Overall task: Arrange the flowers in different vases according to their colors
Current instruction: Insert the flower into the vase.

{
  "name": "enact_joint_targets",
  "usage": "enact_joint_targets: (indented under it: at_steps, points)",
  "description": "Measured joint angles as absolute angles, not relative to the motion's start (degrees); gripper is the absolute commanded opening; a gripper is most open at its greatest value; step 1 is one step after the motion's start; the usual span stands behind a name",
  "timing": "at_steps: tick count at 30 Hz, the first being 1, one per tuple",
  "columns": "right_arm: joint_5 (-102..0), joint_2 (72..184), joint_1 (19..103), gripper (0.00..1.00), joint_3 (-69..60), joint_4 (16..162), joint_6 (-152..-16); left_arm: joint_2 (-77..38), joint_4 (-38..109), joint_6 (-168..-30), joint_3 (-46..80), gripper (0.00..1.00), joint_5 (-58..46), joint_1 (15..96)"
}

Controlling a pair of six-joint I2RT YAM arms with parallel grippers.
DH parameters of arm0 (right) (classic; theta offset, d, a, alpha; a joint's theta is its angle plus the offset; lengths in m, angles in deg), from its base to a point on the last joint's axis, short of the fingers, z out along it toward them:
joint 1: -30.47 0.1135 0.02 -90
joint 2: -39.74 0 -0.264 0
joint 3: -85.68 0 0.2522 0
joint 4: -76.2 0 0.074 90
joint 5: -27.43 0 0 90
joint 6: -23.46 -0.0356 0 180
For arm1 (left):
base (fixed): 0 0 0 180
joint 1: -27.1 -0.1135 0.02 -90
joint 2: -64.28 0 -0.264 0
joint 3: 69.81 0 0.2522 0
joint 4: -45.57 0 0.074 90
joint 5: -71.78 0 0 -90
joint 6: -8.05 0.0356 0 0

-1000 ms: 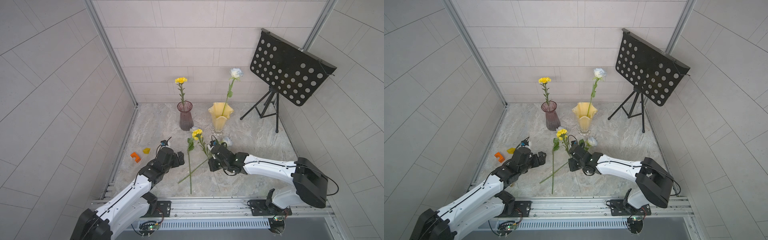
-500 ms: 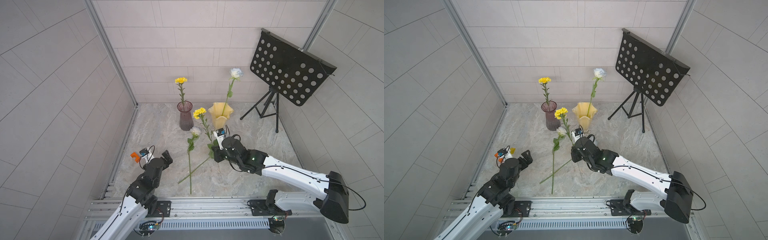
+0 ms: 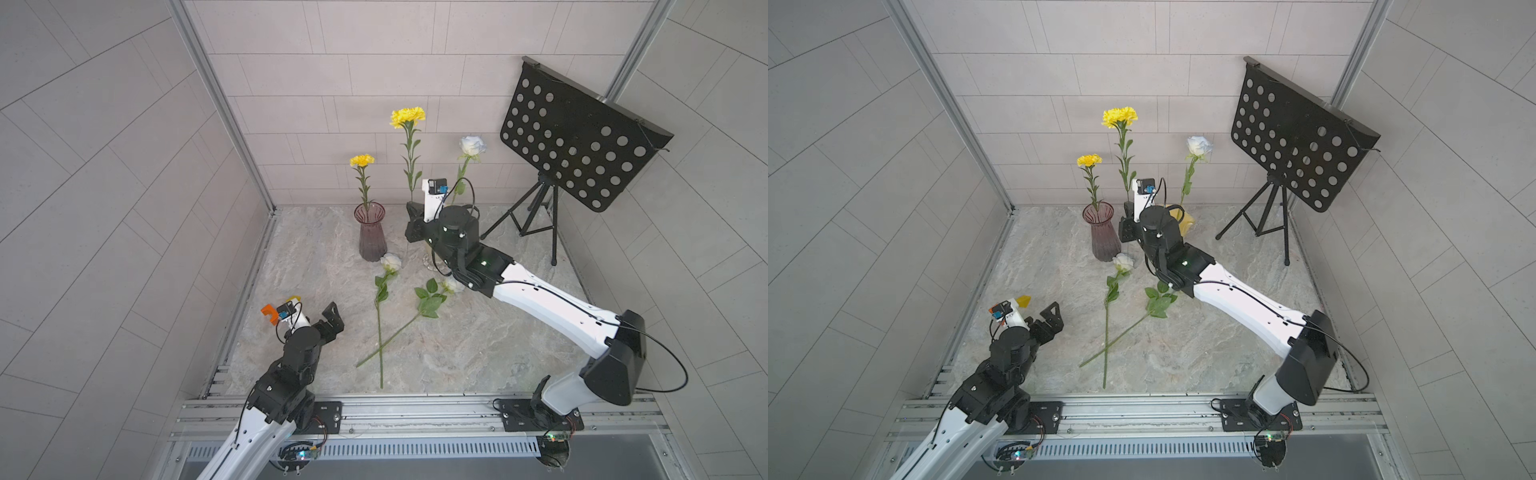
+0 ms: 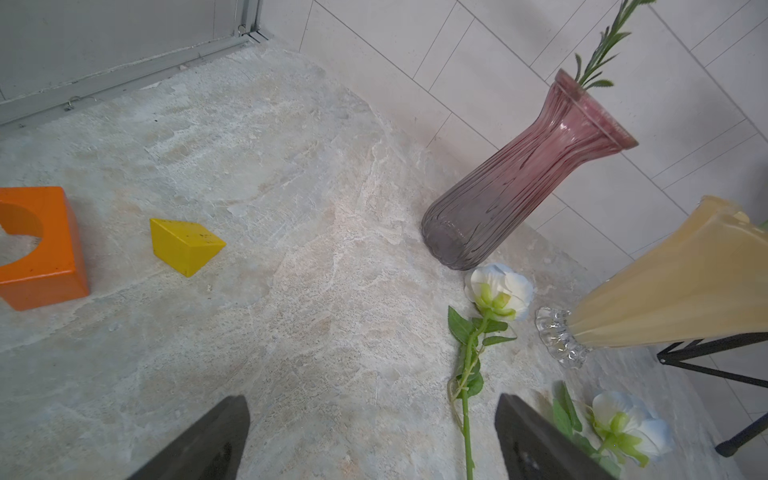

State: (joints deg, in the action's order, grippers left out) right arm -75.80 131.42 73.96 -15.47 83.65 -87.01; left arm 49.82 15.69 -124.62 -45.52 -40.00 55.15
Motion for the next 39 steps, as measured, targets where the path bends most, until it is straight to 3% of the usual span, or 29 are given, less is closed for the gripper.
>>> enact_joint_targets:
  at_steps: [9,17,31,33,35,36,39]
  points:
    - [-75.0,153.8,70.2,0.00,-40.5,78.4,-83.9,38.1,19.1,-122.1,-45.2,1.00,-35.9,55.2]
    - [-74.6,171.0,70.1,0.00,-56.9,76.1,-78.9,35.5,21.0,-121.7,-45.0,1.00,-33.8,55.2]
    - [-74.6,176.0,70.2,0.00,-56.0,75.5,-78.3,36.4,22.2,-121.7,-45.0,1.00,-33.0,55.2]
    - [-74.6,176.0,70.3,0.21,-55.7,75.0,-78.6,36.4,22.2,-121.7,-45.0,1.00,-32.8,55.2]
    - [-74.6,175.5,70.4,0.54,-54.4,74.6,-78.6,36.5,22.2,-121.7,-45.0,1.00,-32.8,55.2]
    - [-74.6,174.9,70.5,0.62,-53.1,74.5,-78.9,36.6,22.2,-121.7,-45.0,1.00,-32.8,55.2]
    - [-74.6,172.7,70.8,0.71,-48.1,73.9,-79.2,36.9,22.1,-121.7,-45.0,1.00,-32.7,55.2]
